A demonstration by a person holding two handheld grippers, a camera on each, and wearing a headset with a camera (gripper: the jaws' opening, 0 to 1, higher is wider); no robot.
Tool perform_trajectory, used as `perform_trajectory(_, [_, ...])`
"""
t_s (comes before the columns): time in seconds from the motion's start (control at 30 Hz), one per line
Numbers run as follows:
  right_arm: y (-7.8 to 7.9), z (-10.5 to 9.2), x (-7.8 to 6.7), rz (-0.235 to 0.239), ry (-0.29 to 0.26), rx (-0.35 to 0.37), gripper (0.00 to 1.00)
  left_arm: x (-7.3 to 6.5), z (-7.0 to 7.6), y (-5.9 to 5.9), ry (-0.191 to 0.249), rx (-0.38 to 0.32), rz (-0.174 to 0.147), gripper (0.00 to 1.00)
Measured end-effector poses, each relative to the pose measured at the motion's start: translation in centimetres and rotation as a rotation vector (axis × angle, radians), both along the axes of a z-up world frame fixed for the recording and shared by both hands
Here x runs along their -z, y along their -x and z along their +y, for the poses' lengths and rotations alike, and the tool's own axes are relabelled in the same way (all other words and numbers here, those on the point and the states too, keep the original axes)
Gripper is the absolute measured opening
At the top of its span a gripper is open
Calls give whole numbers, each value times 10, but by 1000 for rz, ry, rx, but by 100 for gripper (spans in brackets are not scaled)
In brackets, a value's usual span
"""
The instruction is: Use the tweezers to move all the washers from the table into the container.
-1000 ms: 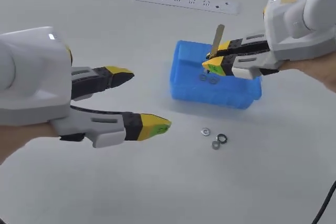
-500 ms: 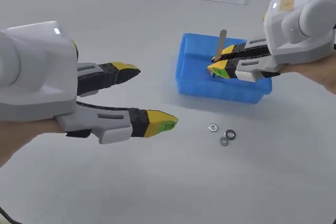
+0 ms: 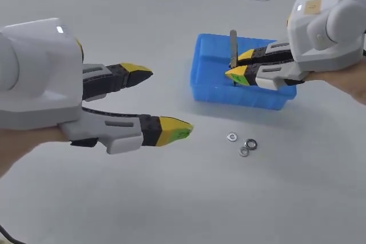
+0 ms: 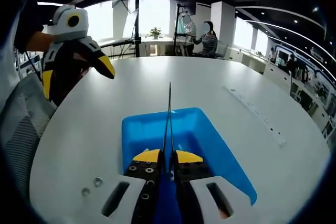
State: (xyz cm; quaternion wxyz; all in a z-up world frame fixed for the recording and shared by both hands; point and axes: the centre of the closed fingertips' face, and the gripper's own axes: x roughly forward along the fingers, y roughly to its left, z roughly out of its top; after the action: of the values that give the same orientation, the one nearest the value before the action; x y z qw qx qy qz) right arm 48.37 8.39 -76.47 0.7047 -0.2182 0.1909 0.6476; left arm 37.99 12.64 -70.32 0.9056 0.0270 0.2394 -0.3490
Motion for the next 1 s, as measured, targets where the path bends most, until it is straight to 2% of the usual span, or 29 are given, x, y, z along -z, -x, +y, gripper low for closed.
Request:
perform_trajectory(0.1, [1, 3, -6, 20, -38, 6, 9, -2, -2, -7, -6, 11, -15, 72])
perform_trajectory(0.33, [0, 5, -7, 5, -37, -1, 8, -15, -6, -21, -16, 39, -50, 72])
perform_trajectory(0.47, [0, 4, -8, 0, -41, -2, 8, -22, -6, -36, -7, 54, -69, 70])
perform_trajectory(0.53, [-1, 3, -8, -7, -45, -3, 8, -26, -7, -49, -16, 71, -90, 67])
perform_trajectory(0.57, [-1, 3, -8, -8, -44, -2, 8, -28, -8, -54, -34, 76, -114, 62])
perform_trajectory(0.6, [-1, 2, -7, -11, -43, -2, 8, -34, -10, -62, -60, 88, -169, 57])
perform_trajectory(0.63, [0, 2, -8, -14, -46, -5, 8, -37, -11, -68, -50, 88, -182, 52])
perform_trajectory(0.67, [2, 2, -8, -15, -48, -9, 8, -36, -13, -74, -31, 92, -164, 50])
perform_trajectory(0.7, [2, 2, -8, -16, -46, -9, 8, -37, -16, -78, -22, 96, -161, 50])
perform_trajectory(0.83, [2, 1, -6, -16, -47, -6, 8, -33, -28, -93, -28, 133, -158, 51])
perform_trajectory(0.9, [2, 1, -5, -16, -47, -5, 8, -30, -33, -96, -14, 159, -143, 50])
perform_trajectory(1.0, [2, 0, -5, -17, -53, -3, 8, -25, -42, -98, -12, 193, -133, 43])
